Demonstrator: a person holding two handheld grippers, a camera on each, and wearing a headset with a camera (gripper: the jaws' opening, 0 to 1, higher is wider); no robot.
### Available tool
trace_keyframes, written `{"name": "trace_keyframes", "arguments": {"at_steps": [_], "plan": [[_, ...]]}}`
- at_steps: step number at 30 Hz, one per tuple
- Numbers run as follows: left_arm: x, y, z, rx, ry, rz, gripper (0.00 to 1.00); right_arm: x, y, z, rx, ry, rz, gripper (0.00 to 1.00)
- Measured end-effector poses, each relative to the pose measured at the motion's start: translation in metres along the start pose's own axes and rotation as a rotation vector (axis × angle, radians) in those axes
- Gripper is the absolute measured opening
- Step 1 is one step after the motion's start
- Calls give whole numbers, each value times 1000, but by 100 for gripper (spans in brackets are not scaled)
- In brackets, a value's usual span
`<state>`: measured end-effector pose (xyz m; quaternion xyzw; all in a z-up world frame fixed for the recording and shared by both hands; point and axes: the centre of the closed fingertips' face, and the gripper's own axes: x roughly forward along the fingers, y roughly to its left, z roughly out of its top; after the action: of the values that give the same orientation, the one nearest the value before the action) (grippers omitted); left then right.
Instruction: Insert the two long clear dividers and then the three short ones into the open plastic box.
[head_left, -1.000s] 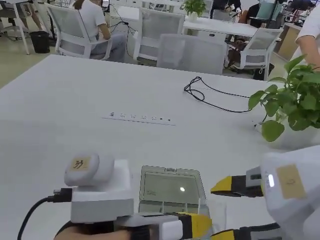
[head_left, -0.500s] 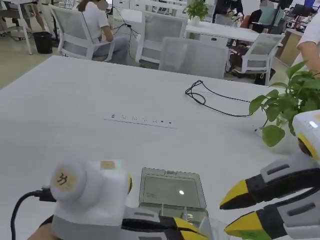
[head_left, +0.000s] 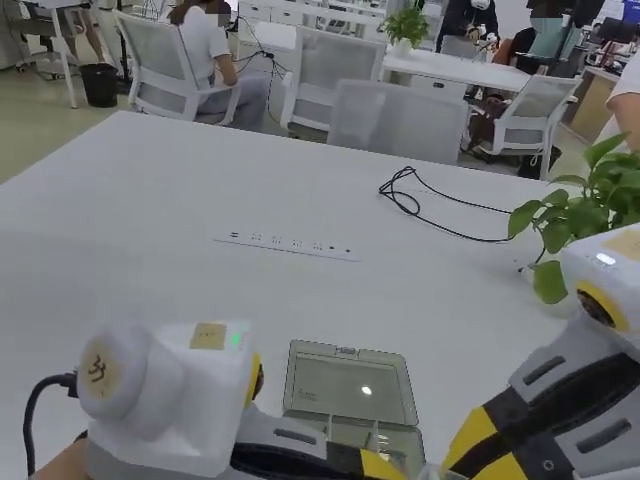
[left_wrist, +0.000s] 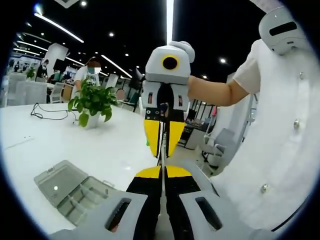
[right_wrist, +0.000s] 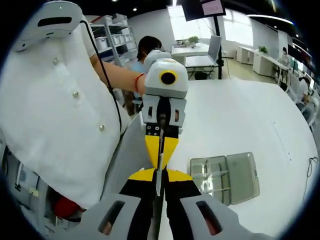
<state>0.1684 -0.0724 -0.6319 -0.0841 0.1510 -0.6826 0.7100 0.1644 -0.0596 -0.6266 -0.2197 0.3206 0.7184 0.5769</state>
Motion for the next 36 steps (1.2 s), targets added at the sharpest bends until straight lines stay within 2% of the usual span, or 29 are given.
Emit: {"name": "trace_keyframes", "arguments": {"at_steps": [4,15,26,36], "plan": [[-1,1,-1,2,-1,4,0,1,1,-1,-3,3,16,4],[-1,0,-6,1,7,3,0,4,1,-4,-3,2,38,3],[-3,3,-10,-11,17,24,0,8,-2,-5,-1,2,26,3],[-13,8,-20,-35,37,69,1,7,-2,-4,1,-2,10,3]]}}
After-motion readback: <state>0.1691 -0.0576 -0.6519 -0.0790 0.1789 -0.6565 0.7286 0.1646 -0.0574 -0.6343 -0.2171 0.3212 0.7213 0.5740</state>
